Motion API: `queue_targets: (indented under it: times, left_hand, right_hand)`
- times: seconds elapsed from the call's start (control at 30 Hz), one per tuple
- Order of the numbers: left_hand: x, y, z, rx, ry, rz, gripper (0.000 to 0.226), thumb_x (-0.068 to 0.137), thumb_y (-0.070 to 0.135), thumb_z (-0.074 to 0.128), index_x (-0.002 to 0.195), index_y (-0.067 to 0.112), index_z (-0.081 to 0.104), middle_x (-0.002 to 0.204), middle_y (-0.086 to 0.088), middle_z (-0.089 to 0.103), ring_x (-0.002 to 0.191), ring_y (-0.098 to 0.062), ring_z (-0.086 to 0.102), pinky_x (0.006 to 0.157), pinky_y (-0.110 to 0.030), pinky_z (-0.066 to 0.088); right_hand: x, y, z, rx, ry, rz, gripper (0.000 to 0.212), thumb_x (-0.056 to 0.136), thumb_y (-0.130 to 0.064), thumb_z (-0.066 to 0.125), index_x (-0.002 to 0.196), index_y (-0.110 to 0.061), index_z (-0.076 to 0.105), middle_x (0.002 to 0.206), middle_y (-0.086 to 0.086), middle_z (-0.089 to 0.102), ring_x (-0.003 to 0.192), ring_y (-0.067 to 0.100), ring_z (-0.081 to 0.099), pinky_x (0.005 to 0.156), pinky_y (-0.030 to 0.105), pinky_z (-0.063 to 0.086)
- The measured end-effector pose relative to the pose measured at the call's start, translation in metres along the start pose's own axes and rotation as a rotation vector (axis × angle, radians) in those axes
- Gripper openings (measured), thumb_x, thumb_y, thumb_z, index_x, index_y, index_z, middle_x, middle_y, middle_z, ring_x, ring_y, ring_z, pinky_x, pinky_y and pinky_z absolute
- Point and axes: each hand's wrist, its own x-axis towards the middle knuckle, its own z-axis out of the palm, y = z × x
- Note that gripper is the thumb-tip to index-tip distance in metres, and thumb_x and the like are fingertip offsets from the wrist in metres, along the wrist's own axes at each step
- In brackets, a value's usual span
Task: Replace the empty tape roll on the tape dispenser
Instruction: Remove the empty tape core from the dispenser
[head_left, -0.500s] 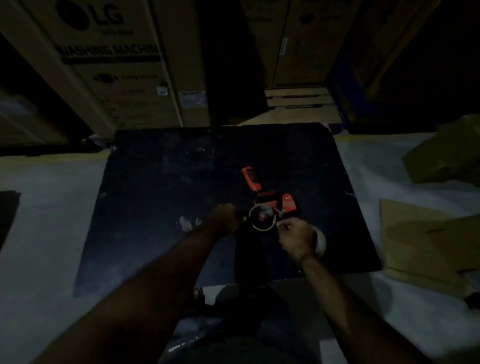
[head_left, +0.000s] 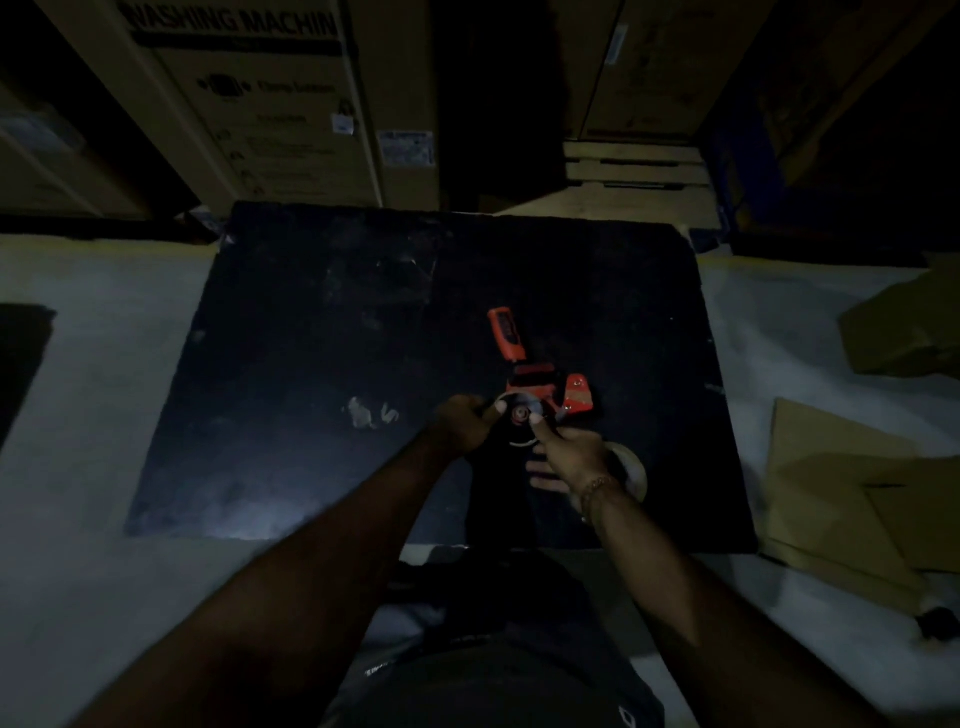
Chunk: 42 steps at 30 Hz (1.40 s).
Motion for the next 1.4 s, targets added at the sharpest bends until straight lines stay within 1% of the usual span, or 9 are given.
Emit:
queue_targets:
  times: [0.13,0.3,0.43,0.63,0.87,1.0,1.1,1.17,1.4]
  left_hand:
    - [0.010,-0.009,0.005,-0.111,0.104,-0.024,0.090,0.061,0.087,0.053,0.089,0.005,0.078,0.089,-0.014,0.079,0.089,-0.028,0.076,0.083,-0.046,0.061]
    - [-0.007,0.003,0.007,-0.179,0.166,-0.094,0.059,0.086,0.050,0.076,0.074,-0.008,0.072,0.072,-0.019,0.072,0.067,-0.023,0.066,0.067,-0.038,0.056]
    - [-0.011,0.005,0.012,-0.150,0.226,-0.135,0.051,0.090,0.042,0.076,0.055,0.007,0.061,0.060,-0.010,0.062,0.061,-0.023,0.062,0.060,-0.030,0.047]
    - [-0.009,0.015,0.008,-0.118,0.204,-0.146,0.038,0.090,0.038,0.076,0.085,0.001,0.079,0.084,-0.011,0.076,0.077,-0.020,0.069,0.070,-0.028,0.056]
    - [-0.005,0.020,0.003,-0.038,0.202,-0.153,0.042,0.087,0.040,0.079,0.087,-0.002,0.078,0.093,-0.015,0.077,0.089,-0.026,0.073,0.070,-0.027,0.052]
    - [0.000,0.018,0.002,-0.113,0.048,-0.126,0.034,0.095,0.034,0.067,0.103,0.002,0.076,0.108,-0.017,0.075,0.100,-0.031,0.072,0.082,-0.036,0.058]
    - [0.001,0.018,0.009,-0.173,-0.038,-0.132,0.031,0.103,0.022,0.056,0.110,-0.004,0.071,0.111,-0.021,0.073,0.096,-0.032,0.070,0.071,-0.028,0.052]
    - [-0.001,0.017,0.011,-0.221,-0.026,-0.117,0.029,0.104,0.019,0.055,0.113,-0.003,0.071,0.108,-0.017,0.073,0.090,-0.025,0.066,0.066,-0.023,0.051]
    - [0.002,0.013,0.013,-0.354,0.041,-0.159,0.022,0.099,0.022,0.063,0.100,0.005,0.077,0.103,-0.014,0.077,0.095,-0.028,0.073,0.088,-0.042,0.059]
  right_hand:
    - [0.003,0.000,0.008,0.066,0.006,0.026,0.033,0.086,-0.046,0.078,0.104,-0.021,0.069,0.093,0.002,0.070,0.091,0.027,0.073,0.070,0.042,0.065]
    - [0.007,-0.001,0.020,0.134,0.024,0.036,0.020,0.088,-0.032,0.080,0.095,-0.018,0.067,0.093,0.005,0.069,0.091,0.029,0.071,0.066,0.040,0.064]
    - [0.008,-0.003,0.030,0.231,0.075,0.063,0.011,0.090,-0.022,0.078,0.094,-0.017,0.069,0.092,0.002,0.069,0.085,0.021,0.068,0.066,0.035,0.062]
    - [0.011,-0.008,0.029,0.289,0.105,0.098,0.020,0.088,-0.012,0.080,0.104,-0.006,0.071,0.095,0.005,0.069,0.083,0.016,0.066,0.084,0.039,0.062]
    - [0.014,-0.005,0.029,0.201,0.160,0.062,0.018,0.085,-0.021,0.083,0.093,-0.009,0.072,0.097,0.008,0.072,0.084,0.020,0.069,0.078,0.039,0.064]
    - [0.013,-0.007,0.027,0.135,0.136,0.113,0.023,0.085,-0.032,0.082,0.092,-0.016,0.066,0.091,0.002,0.064,0.080,0.017,0.060,0.085,0.046,0.063]
    - [0.013,-0.011,0.029,0.191,0.075,0.133,0.022,0.091,-0.025,0.076,0.107,-0.013,0.067,0.097,0.003,0.066,0.084,0.017,0.060,0.093,0.045,0.059]
    - [0.017,-0.010,0.031,0.207,0.076,0.106,0.024,0.093,-0.020,0.074,0.114,-0.011,0.069,0.110,0.007,0.071,0.093,0.020,0.065,0.091,0.041,0.058]
    - [0.023,-0.008,0.031,0.225,0.105,0.097,0.028,0.090,-0.015,0.076,0.117,-0.008,0.071,0.110,0.007,0.074,0.088,0.017,0.067,0.077,0.037,0.058]
